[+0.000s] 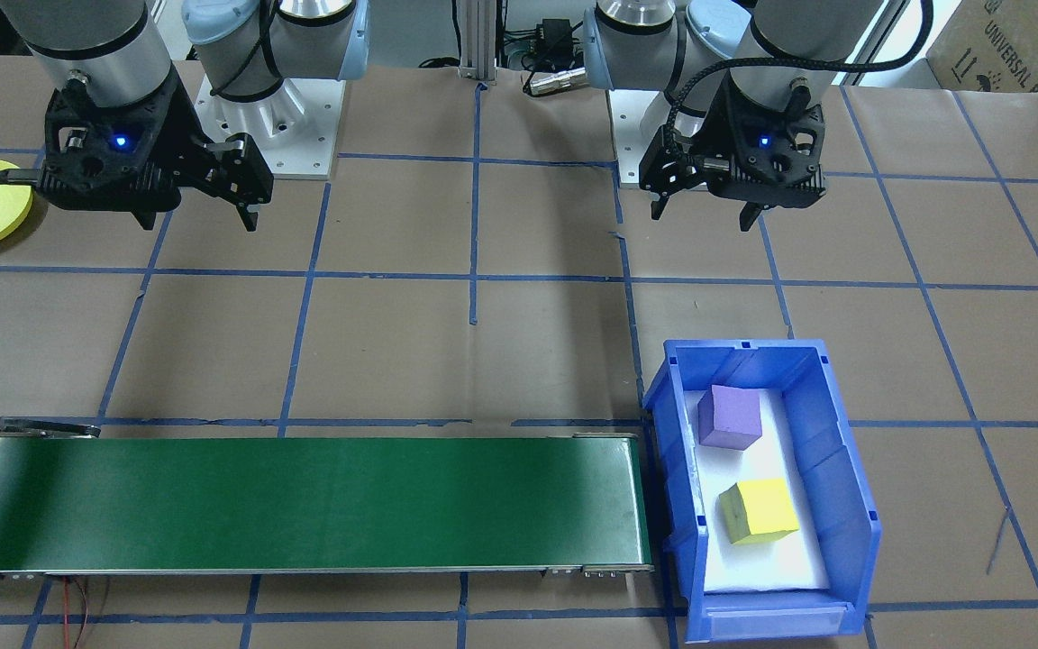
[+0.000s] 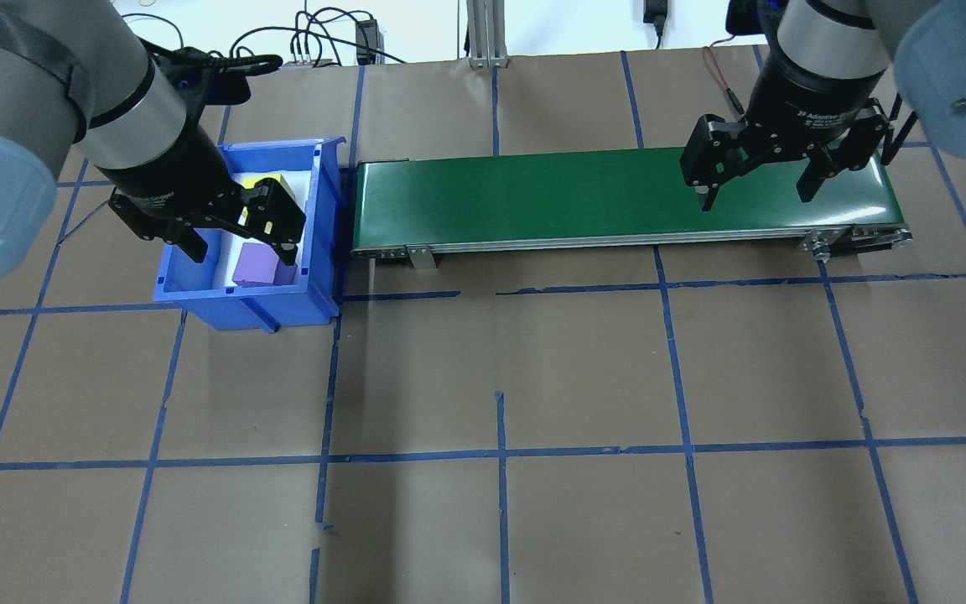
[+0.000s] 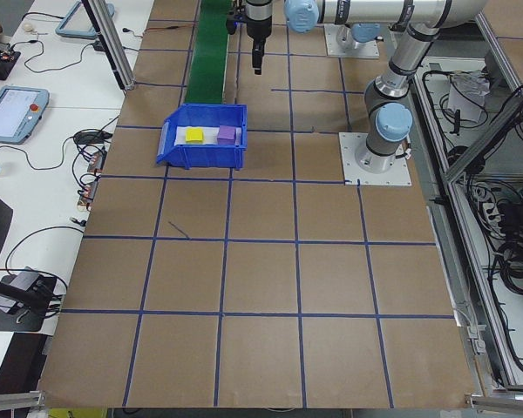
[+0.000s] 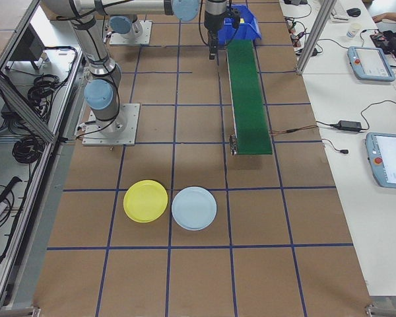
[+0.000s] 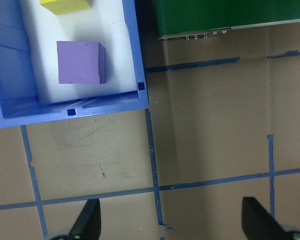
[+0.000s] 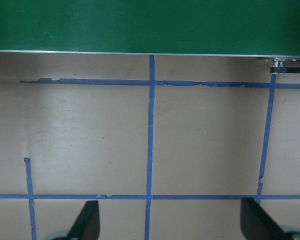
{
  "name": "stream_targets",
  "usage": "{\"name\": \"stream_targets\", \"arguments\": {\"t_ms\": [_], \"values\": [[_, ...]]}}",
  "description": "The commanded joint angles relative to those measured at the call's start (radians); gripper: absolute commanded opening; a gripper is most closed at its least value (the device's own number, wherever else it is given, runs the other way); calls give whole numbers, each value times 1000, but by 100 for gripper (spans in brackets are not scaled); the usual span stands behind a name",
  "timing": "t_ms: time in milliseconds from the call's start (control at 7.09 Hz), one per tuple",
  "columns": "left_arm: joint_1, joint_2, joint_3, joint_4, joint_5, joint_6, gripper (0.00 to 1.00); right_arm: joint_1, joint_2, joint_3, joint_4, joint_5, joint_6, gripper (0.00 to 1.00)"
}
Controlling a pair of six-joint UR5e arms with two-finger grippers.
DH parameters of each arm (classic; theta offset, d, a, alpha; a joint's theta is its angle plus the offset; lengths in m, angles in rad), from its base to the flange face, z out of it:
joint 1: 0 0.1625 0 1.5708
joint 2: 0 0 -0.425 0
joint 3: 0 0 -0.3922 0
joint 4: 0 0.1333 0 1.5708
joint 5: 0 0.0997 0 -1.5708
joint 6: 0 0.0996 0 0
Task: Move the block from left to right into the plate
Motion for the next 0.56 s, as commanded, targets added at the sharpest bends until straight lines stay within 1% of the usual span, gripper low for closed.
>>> {"name": "stream_targets", "arguments": {"t_ms": [0, 141, 282, 423], "values": [[1, 2, -1, -1, 3, 16, 100, 0, 0, 0, 1, 0, 0, 100], [16, 2, 1, 3, 3, 35, 100, 0, 0, 0, -2, 0, 0, 100], [50, 2, 18, 17, 6, 172, 100, 0, 0, 0, 1, 0, 0, 100], [169, 2, 2, 17, 5, 282, 100, 0, 0, 0, -1, 0, 0, 100]]}}
